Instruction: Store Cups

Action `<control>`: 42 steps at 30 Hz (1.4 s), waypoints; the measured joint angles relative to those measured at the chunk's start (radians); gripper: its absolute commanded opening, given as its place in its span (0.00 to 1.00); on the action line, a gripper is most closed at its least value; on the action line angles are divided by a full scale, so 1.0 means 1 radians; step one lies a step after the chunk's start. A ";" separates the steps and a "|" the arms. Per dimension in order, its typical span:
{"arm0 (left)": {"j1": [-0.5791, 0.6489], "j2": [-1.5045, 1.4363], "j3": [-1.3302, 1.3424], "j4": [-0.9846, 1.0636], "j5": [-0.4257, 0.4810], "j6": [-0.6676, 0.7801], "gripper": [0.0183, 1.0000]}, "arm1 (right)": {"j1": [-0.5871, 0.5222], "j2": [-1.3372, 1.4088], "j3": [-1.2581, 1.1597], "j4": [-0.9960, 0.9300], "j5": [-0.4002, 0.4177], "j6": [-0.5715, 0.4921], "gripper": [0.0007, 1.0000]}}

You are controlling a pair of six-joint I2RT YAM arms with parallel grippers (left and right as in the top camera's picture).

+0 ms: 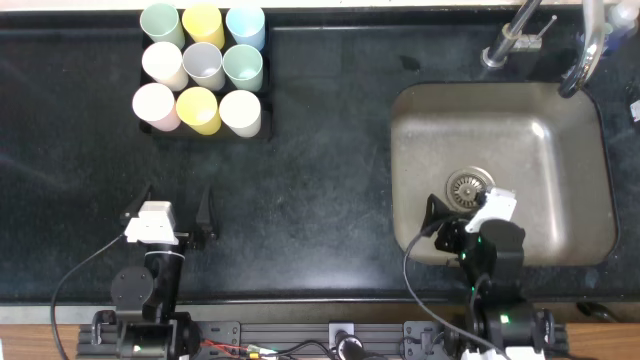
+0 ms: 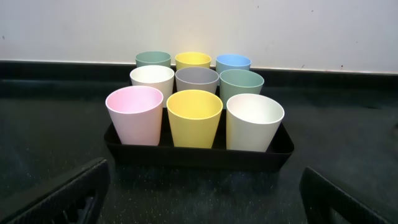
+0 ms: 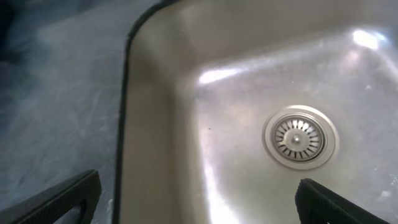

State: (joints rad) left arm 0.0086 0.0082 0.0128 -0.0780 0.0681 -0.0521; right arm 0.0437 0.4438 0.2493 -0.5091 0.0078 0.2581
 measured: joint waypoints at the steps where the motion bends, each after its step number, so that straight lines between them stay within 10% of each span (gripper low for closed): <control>1: 0.000 0.000 0.000 0.000 0.000 0.000 1.00 | 0.003 -0.027 0.000 -0.030 0.000 0.000 1.00; 21: 0.000 0.000 0.000 0.000 0.000 0.000 1.00 | 0.021 -0.245 -0.009 -0.341 0.000 0.000 1.00; 42: 0.000 0.000 0.000 0.000 0.000 0.000 1.00 | 0.042 -0.429 -0.077 -0.119 -0.005 0.000 1.00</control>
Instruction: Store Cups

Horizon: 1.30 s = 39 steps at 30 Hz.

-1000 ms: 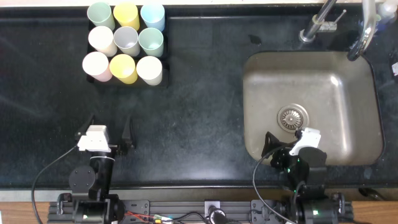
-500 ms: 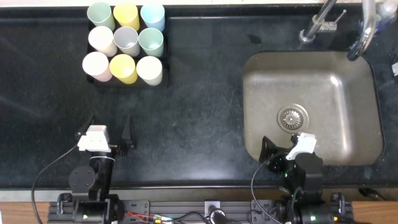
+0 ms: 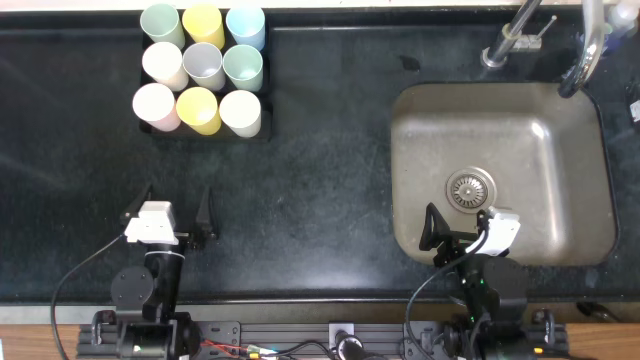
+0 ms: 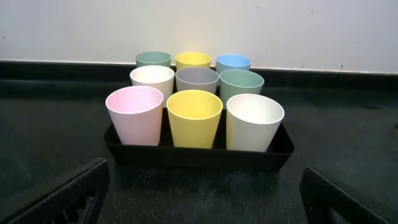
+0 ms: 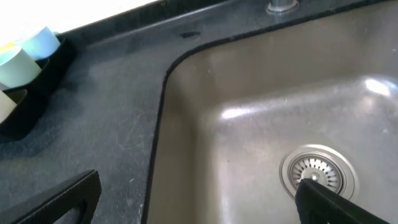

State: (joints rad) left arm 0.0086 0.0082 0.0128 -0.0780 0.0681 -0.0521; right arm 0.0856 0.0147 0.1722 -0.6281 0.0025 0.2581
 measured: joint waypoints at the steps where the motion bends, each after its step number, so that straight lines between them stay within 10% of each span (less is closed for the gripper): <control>1: 0.000 0.000 0.000 0.000 0.000 0.000 1.00 | 0.000 0.000 0.000 0.000 0.000 0.000 0.99; 16: 0.000 0.000 0.000 0.000 0.000 0.000 1.00 | 0.000 0.000 0.006 -0.075 -0.002 0.001 0.99; 26: 0.000 0.000 0.000 0.000 0.000 0.000 1.00 | 0.000 -0.003 -0.124 0.531 -0.003 0.000 1.00; 39: 0.000 0.000 0.000 0.000 0.000 0.000 1.00 | 0.000 -0.002 -0.154 0.539 -0.003 0.001 1.00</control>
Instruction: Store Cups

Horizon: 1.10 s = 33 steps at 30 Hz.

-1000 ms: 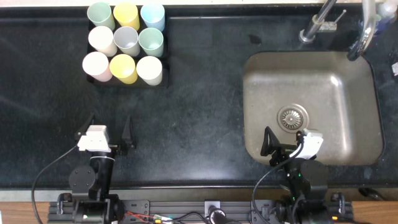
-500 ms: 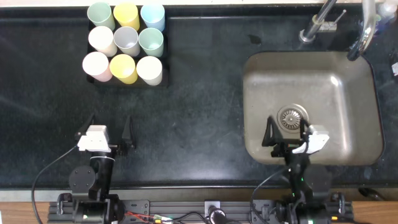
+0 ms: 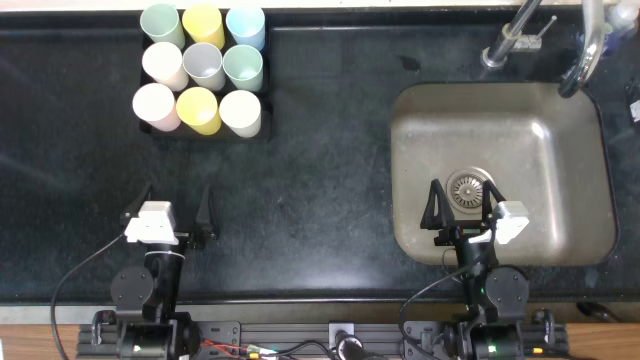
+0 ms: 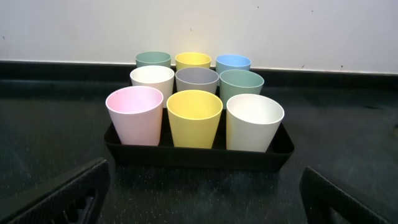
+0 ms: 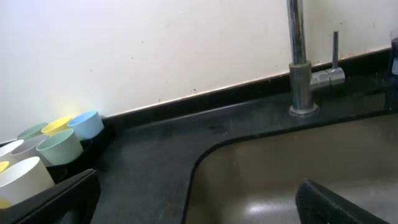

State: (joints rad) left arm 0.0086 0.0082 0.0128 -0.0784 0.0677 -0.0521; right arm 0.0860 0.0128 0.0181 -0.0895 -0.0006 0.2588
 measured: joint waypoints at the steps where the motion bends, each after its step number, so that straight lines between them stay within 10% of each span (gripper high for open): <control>1: 0.000 0.000 0.000 0.000 0.000 0.000 1.00 | 0.000 0.000 0.000 0.000 0.000 0.000 1.00; 33: 0.000 0.000 0.000 0.000 0.000 0.000 1.00 | 0.000 0.000 0.000 0.002 0.001 -0.087 1.00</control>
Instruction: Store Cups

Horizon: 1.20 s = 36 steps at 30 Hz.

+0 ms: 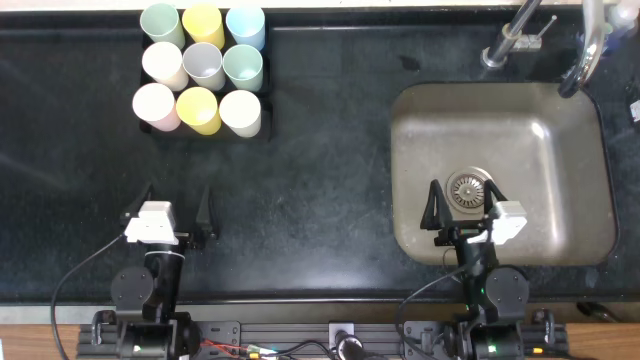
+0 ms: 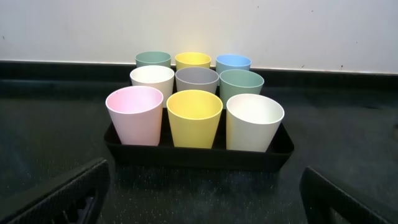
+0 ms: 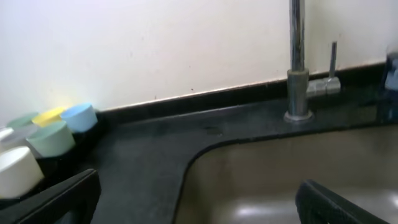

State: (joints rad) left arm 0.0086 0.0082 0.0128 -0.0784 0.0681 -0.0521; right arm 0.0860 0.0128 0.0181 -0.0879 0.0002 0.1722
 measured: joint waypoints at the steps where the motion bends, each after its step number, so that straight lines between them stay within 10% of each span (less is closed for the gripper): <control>1: 0.000 0.000 0.000 0.000 0.000 0.000 1.00 | 0.000 0.000 0.000 0.000 0.000 -0.025 1.00; 11: 0.000 0.000 0.000 0.000 0.000 0.000 1.00 | 0.000 0.000 0.000 0.000 0.005 -0.253 1.00; 36: 0.000 0.000 0.000 0.000 0.000 0.000 1.00 | 0.000 0.000 0.000 0.001 0.005 -0.266 1.00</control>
State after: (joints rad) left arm 0.0086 0.0082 0.0128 -0.0784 0.0681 -0.0521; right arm 0.0860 0.0128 0.0181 -0.0872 0.0051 -0.0937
